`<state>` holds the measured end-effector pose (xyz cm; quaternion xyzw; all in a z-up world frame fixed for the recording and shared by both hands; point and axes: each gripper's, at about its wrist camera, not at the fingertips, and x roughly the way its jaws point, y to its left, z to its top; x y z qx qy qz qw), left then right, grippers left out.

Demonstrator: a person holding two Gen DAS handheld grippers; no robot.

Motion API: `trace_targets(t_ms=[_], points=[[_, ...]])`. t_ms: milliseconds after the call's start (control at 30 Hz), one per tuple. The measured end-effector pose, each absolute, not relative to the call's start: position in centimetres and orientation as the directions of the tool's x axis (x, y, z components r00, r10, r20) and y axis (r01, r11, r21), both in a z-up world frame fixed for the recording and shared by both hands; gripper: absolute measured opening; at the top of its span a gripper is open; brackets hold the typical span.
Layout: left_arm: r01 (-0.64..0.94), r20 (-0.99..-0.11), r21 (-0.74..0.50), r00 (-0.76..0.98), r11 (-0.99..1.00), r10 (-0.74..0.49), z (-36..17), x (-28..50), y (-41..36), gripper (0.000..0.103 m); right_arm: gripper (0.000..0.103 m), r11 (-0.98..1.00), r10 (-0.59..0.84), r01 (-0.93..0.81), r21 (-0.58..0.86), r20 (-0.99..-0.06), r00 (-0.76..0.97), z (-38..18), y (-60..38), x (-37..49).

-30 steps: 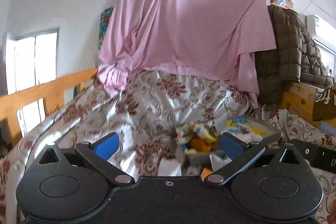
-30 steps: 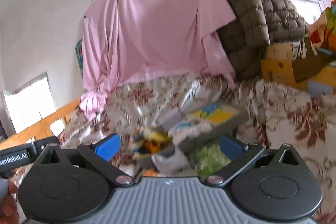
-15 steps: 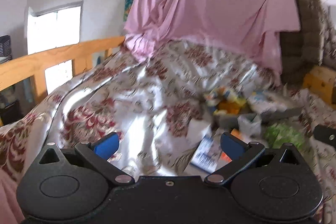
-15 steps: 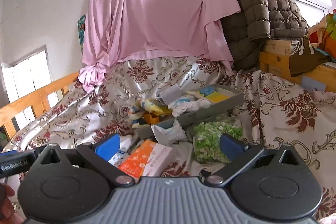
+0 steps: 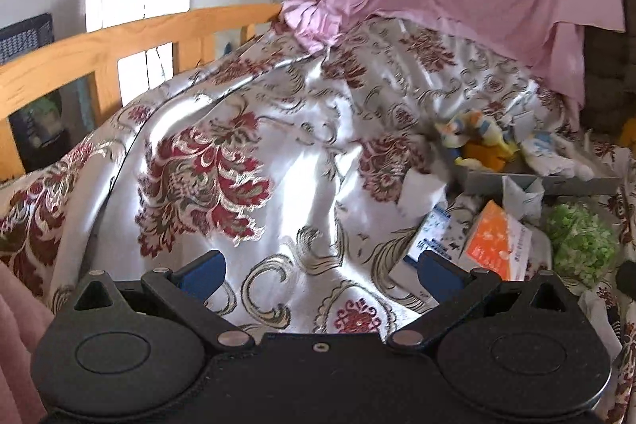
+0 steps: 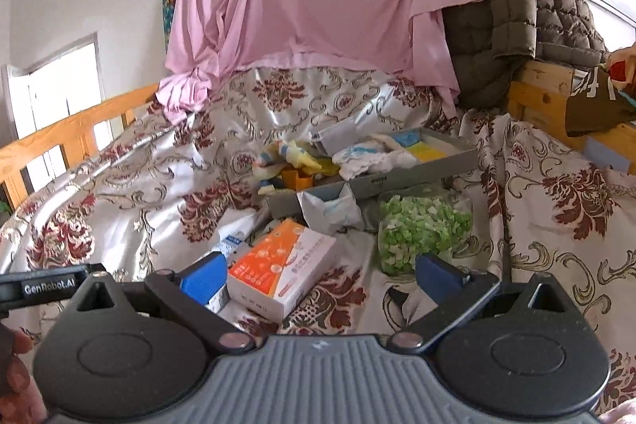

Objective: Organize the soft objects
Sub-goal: 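Lift both open tools out of the tray back toward the pile, then grasp the white cloth with the left tool while the right grasps the blue-print plastic bag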

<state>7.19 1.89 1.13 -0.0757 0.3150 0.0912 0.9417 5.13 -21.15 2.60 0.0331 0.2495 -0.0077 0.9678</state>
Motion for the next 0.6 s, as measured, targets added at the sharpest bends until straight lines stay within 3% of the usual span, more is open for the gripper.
trace_targets(t_ms=[600], points=[[-0.196,-0.669,-0.041,0.734,0.98,0.119,-0.1,9.0,1.1,0.102,0.103,0.998,0.011,0.025,0.05,-0.621,0.784,0.5,-20.8,8.3]])
